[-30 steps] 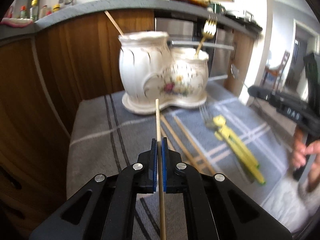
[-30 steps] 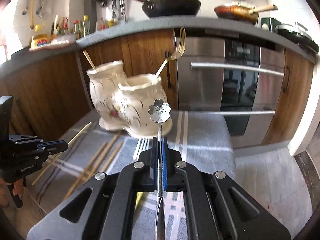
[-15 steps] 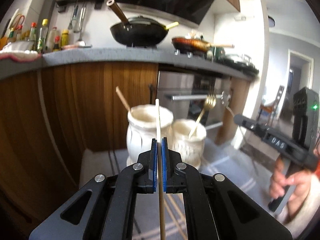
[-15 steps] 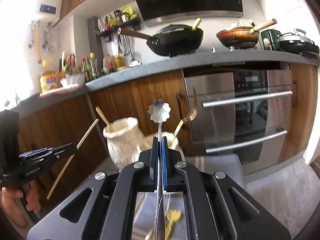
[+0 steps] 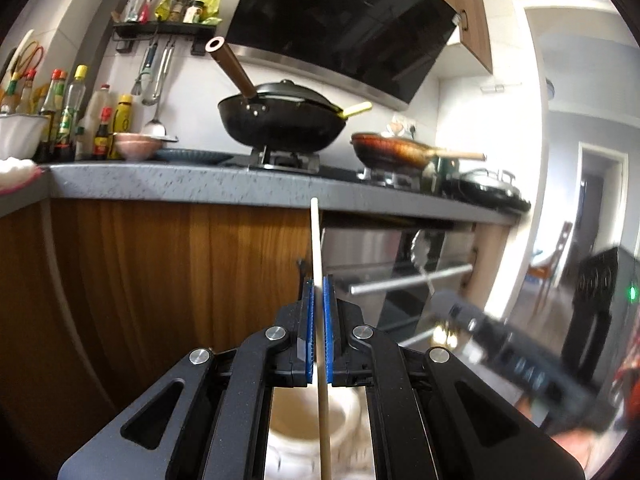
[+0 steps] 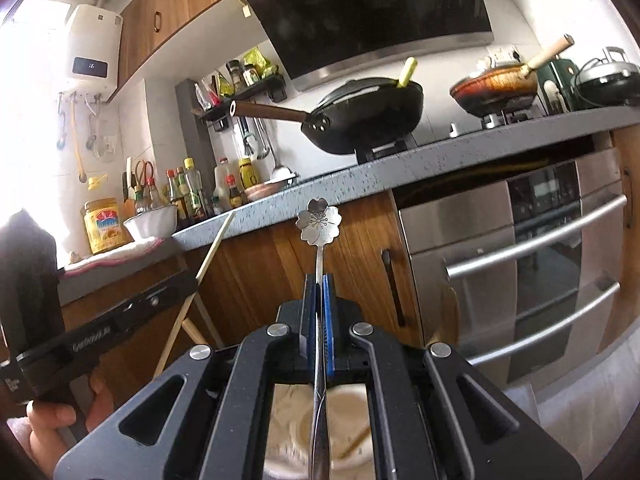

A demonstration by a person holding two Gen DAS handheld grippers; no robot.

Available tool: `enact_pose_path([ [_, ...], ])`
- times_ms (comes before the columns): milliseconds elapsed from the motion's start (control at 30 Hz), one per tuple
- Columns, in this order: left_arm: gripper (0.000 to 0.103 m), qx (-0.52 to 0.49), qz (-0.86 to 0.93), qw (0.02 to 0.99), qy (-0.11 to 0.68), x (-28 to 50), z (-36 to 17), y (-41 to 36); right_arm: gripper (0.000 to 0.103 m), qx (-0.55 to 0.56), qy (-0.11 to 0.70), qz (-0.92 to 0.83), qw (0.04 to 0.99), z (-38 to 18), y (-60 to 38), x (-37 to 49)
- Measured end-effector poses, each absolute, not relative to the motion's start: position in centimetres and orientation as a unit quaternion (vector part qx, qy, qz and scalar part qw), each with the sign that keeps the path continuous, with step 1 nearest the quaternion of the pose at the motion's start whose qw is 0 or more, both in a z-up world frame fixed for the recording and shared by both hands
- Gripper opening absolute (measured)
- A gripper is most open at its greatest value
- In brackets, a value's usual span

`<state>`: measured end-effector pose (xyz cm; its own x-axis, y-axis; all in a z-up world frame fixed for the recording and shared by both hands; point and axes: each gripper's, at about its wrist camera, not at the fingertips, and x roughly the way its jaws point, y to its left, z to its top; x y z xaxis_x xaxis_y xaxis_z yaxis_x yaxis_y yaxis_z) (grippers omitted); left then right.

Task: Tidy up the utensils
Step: 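Drop the chopstick into the tall cup while the right tool drops the spoon into the short cup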

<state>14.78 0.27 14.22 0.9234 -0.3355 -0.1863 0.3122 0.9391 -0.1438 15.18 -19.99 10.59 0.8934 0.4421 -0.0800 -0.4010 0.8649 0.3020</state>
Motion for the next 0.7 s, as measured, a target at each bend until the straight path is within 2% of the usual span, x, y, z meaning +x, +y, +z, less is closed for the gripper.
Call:
enact_pose_path([
  [133,0.005,-0.08,-0.161,0.98,0.088,17.1,14.3,-0.1,0.003,0.127,0.063,0.21,0.967,9.9,-18.8,16.5],
  [400,0.005,-0.067,-0.124,0.987,0.071,19.4,12.2,-1.1,0.003,0.104,0.047,0.179,0.977,8.0,-17.8,17.6],
  [700,0.005,-0.022,-0.127,0.989,0.07,17.5,10.7,-1.5,0.003,0.075,0.069,0.172,0.98,7.0,-17.7,17.5],
])
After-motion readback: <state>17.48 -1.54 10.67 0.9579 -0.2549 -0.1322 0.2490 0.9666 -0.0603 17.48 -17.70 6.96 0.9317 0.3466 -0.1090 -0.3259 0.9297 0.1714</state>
